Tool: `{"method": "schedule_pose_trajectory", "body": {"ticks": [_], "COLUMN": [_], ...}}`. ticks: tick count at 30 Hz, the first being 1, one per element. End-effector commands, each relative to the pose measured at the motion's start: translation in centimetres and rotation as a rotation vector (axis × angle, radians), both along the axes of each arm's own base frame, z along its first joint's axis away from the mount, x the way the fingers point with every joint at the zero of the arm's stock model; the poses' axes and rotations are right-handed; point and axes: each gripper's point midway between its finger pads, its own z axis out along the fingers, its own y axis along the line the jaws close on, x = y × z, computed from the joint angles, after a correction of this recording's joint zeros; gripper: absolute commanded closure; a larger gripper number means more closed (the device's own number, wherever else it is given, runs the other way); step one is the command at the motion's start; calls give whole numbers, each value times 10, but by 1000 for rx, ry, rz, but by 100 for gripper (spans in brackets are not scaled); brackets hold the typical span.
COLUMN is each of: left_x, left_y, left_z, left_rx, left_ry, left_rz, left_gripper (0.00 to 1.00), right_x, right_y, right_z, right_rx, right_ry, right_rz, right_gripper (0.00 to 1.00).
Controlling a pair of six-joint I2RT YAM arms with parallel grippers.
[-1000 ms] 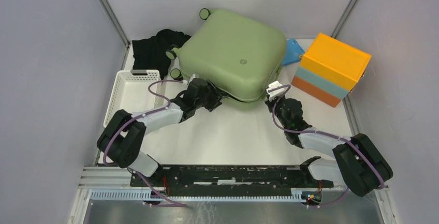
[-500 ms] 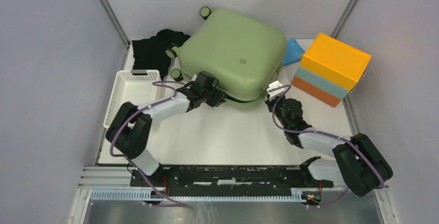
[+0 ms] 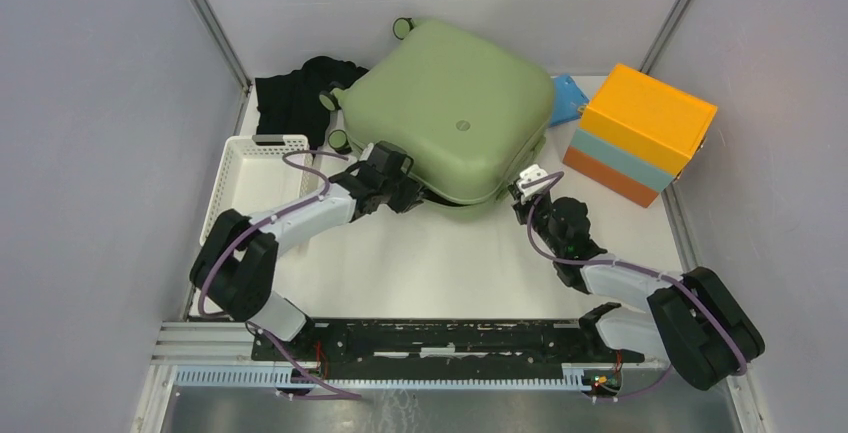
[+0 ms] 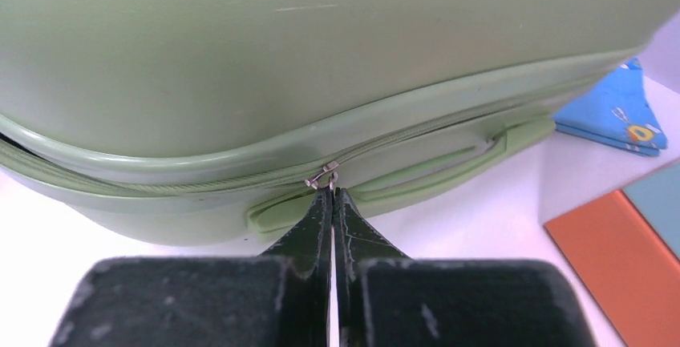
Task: Open, take out, and arrange the luggage
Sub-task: Unzip the luggage at the center of the board.
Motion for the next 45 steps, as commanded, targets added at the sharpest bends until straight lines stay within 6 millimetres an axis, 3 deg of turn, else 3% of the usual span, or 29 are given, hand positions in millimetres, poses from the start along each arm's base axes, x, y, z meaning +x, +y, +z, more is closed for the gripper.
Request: {"method": "schedule_pose_trajectory", "body": {"ticks": [1,6,11,15,23,29,36,41,45], "left_x": [-11,-25,-35,-35,-26,-11,-9,2,15], "left_y": [73,95,116,136,156,189,188,210,220], "left_z": [-4,-10,-17,-19,-9,-2,-15,-20,-29], "left_rx": [333,366,436,529,705,874,827,867,916], "left_ry": [-92,-72,-61,-64,-118,-100,-150,-176,-157], "left_rz": [-122,-217,-323,-414,-600,-670,-898,-993,-1063], "left_gripper": [98,98,98,98,98,98,98,98,98], "right_x": [-1,-8,-14,-21,-24,-25,-23,-14,-9], "right_y": [-29,-27,-40,-55,-71,-69,-64,-46,-47], "right_z": [-6,-13,-19,-20,-26,-23,-19,-11,-5], "right_rx": [-19,-13,-39,-49,-49,-21,17,5,-71], "right_ry": [-5,13,39,38,47,29,13,14,-9], "right_rz": [-103,-81,-136,-199,-288,-267,-207,-108,-56], "right_gripper": [100,100,100,100,100,100,100,100,100]}}
